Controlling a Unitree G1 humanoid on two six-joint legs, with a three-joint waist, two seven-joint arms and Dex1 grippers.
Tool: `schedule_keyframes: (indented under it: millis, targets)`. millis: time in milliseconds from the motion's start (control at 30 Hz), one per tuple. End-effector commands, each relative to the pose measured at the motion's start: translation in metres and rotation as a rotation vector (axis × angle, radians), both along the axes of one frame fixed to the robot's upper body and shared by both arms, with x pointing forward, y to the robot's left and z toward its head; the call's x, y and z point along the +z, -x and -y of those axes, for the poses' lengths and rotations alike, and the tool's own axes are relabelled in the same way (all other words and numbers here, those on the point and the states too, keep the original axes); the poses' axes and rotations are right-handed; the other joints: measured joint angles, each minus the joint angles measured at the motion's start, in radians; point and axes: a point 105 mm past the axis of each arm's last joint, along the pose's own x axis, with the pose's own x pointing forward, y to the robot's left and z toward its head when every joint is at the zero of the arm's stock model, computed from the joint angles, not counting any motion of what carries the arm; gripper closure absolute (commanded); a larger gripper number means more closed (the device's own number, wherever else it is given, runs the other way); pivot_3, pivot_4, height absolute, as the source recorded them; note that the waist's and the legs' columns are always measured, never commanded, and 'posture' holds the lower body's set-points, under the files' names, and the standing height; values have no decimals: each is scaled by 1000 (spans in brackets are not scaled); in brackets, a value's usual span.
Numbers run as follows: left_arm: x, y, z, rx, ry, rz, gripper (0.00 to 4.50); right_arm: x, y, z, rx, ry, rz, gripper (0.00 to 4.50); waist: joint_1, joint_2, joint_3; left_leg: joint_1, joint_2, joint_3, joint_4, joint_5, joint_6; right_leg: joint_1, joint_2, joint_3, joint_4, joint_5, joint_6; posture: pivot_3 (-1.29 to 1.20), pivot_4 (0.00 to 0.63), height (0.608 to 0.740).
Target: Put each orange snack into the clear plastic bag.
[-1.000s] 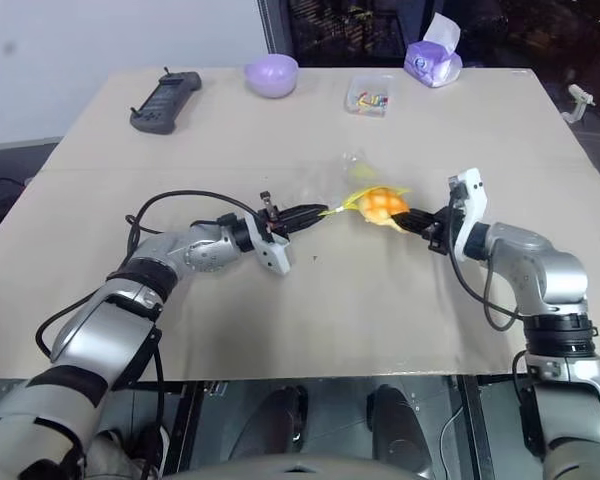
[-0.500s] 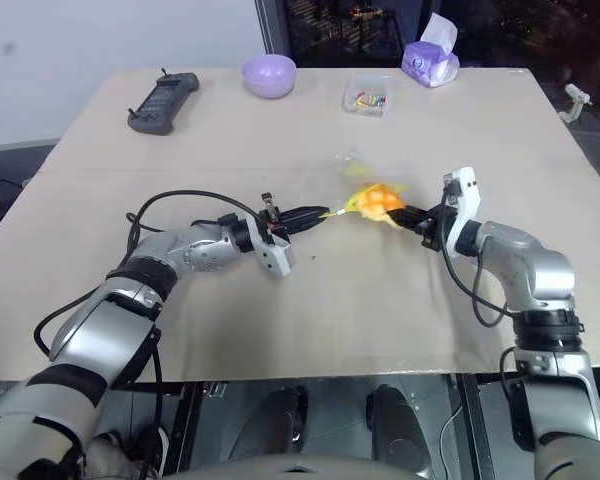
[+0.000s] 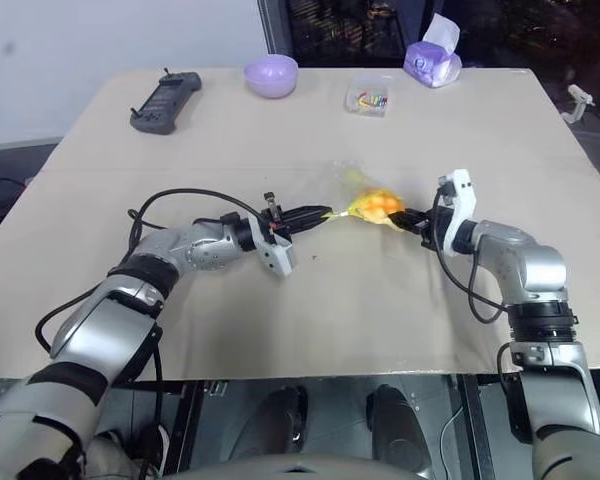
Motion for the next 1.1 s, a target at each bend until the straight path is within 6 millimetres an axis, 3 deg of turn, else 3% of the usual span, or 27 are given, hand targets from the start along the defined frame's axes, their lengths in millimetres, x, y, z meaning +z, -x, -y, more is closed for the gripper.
schedule_keyframes:
  millis: [33,100,200,267,333,400,533,667,767,867,967,1033,1100]
  targets:
    - [13,1,5,-32,23,37,4500,18,-5,-6,-15,-38,51,4457,-1,0,0,0,0,0,0,0,0,0,0,0,0,0,0,0,150,740]
    - [13,2,7,-40,24,37,4500,10,-12,1,-65,-3,38,4457,-1,0,0,0,0,1,0,0,0,0,0,1,0,0,0,0,150,740]
    - [12,3,9,-47,25,36,4500,25,-3,-12,11,-87,60,4457,0,0,0,0,0,0,0,0,0,0,0,0,0,0,0,0,150,740]
    - [12,3,10,-49,25,35,4500,14,-19,-1,-104,-46,23,4457,0,0,0,0,0,0,0,0,0,0,0,0,0,0,0,0,150,740]
    - [12,3,10,-51,25,35,4500,9,-21,3,-113,-25,22,4457,0,0,0,0,0,1,0,0,0,0,0,1,0,0,0,0,150,740]
    - [12,3,11,-54,25,34,4500,25,-11,-10,-26,-115,48,4457,0,0,0,0,0,1,0,0,0,0,0,0,0,0,0,0,150,740]
    - [11,4,12,-57,26,32,4500,13,-35,13,-213,-65,13,4457,-2,0,0,0,0,1,0,0,0,0,0,1,0,0,0,0,150,740]
    - [10,5,13,-61,27,29,4500,34,-16,-9,-46,-181,44,4457,0,0,0,0,0,0,0,0,0,0,0,0,0,0,0,0,150,740]
    - [10,5,13,-62,28,28,4500,17,-36,10,-217,-97,14,4457,-1,0,0,0,0,1,0,0,0,0,0,1,0,0,0,0,150,740]
    - [10,5,13,-63,28,27,4500,32,-12,-18,-18,-154,61,4457,0,0,0,0,0,1,0,0,0,-1,0,1,0,0,0,0,150,740]
    - [10,5,13,-64,28,27,4500,15,-23,-12,-99,-39,59,4457,-3,0,0,0,0,1,0,0,0,-1,0,1,0,0,0,0,150,740]
    - [10,5,14,-66,29,27,4500,28,-8,-31,24,-95,99,4457,-2,0,0,0,0,1,0,0,0,-1,0,1,0,0,0,0,150,740]
    - [10,5,14,-68,29,28,4500,37,-5,-37,45,-136,107,4457,-2,0,0,0,0,1,0,0,0,-1,0,1,0,0,0,0,150,740]
